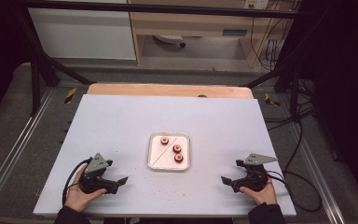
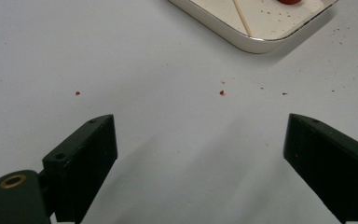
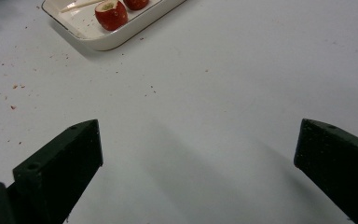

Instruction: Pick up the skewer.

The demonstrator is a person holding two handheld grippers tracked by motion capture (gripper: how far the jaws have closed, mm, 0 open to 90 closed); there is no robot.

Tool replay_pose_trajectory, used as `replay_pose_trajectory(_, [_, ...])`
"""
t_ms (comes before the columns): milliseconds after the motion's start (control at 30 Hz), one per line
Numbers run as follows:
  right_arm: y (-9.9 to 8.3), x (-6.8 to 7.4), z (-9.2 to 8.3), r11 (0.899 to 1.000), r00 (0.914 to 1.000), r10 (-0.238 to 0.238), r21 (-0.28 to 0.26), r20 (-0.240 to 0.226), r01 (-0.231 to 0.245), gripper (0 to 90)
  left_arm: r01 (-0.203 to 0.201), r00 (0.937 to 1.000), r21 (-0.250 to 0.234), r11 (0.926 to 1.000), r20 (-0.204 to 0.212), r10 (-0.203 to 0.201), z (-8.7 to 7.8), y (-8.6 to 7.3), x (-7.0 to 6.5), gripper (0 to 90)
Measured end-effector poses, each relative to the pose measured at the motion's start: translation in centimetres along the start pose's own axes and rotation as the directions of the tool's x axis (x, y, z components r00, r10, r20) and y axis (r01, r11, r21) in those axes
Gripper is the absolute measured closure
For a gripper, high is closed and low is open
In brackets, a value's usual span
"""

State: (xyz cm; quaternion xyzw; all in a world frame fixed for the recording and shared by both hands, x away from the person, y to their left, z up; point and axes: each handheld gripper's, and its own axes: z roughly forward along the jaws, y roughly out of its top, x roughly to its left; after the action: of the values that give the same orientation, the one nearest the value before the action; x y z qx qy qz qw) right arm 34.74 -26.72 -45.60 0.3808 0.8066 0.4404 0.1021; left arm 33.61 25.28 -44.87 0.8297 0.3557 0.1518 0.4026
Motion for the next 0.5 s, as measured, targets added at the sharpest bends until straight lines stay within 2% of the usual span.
replay_pose_trajectory(500, [0.13,-0.13,0.04,1.0,0.9999,-0.002,0.0,0.014,0.002,1.2,-0.005,0.9999,0.006,1.0,0.016,0.005,0.21,0.66,-0.66,8.8])
